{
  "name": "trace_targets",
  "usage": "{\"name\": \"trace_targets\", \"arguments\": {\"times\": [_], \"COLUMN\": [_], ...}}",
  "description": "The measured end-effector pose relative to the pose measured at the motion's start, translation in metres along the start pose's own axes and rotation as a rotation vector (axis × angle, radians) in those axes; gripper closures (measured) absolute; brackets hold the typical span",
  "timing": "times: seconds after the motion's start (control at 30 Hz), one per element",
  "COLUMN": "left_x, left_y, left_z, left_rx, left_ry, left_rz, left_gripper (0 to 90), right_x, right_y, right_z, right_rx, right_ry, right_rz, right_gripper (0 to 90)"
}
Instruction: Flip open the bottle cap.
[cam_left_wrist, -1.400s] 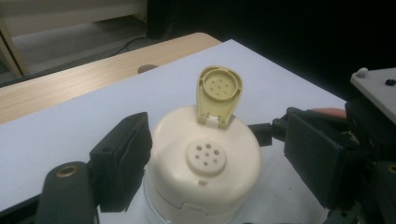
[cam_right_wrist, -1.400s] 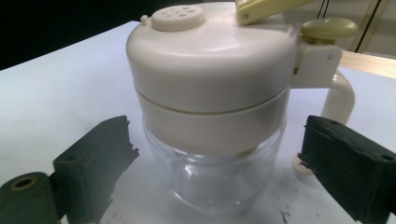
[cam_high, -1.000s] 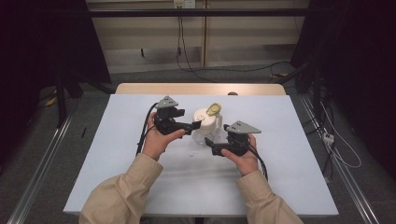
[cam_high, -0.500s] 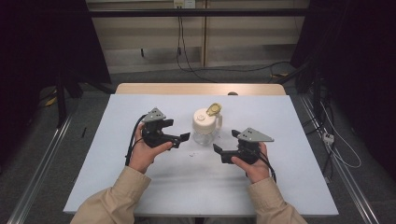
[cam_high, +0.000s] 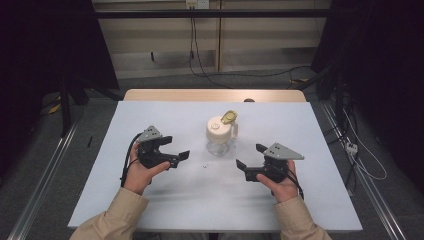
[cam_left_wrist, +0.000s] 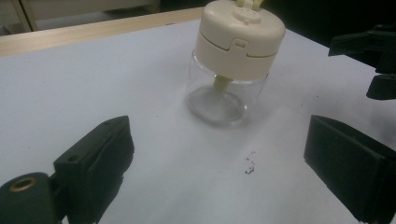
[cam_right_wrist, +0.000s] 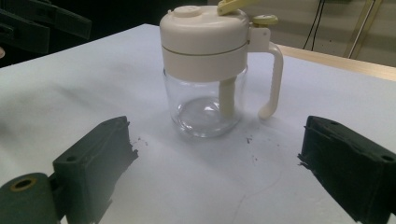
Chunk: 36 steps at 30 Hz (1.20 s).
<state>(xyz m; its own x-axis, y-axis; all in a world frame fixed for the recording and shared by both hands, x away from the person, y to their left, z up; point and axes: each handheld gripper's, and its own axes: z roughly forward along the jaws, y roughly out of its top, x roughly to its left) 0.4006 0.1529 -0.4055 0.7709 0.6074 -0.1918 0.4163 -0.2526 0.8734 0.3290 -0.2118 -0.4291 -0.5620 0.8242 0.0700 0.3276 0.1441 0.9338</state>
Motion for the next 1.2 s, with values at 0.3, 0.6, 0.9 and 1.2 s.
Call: {"name": "trace_targets", "arguments": {"times": [0.3,0.6,0.9,1.2], "left_x": [0.006,0.007,0.007,0.008], "left_y": [-0.016,-0.023,-0.029,-0.038], "left_z": [-0.015,-0.024,-0.028,-0.040], "left_rx": [0.000,-0.007,-0.007,-0.018], "left_ry": [0.004,0.007,0.001,0.001], "left_rz": [-0.003,-0.002,0.005,0.003], "left_gripper": [7.0,6.9,6.7,6.7], "right_x": [-0.003,-0.008,-0.013,-0.018], "right_y": [-0.009,-0.013,-0.023,-0.030], "right_z": [-0.014,-0.028,-0.041,-0.049], "right_rx": [0.011,0.002,0.014,0.026], "right_ry": [-0.004,-0.019,-0.033,-0.045], "right_rz": [0.000,0.002,0.002,-0.006], "right_gripper": [6.4,5.5,5.5,5.4]}}
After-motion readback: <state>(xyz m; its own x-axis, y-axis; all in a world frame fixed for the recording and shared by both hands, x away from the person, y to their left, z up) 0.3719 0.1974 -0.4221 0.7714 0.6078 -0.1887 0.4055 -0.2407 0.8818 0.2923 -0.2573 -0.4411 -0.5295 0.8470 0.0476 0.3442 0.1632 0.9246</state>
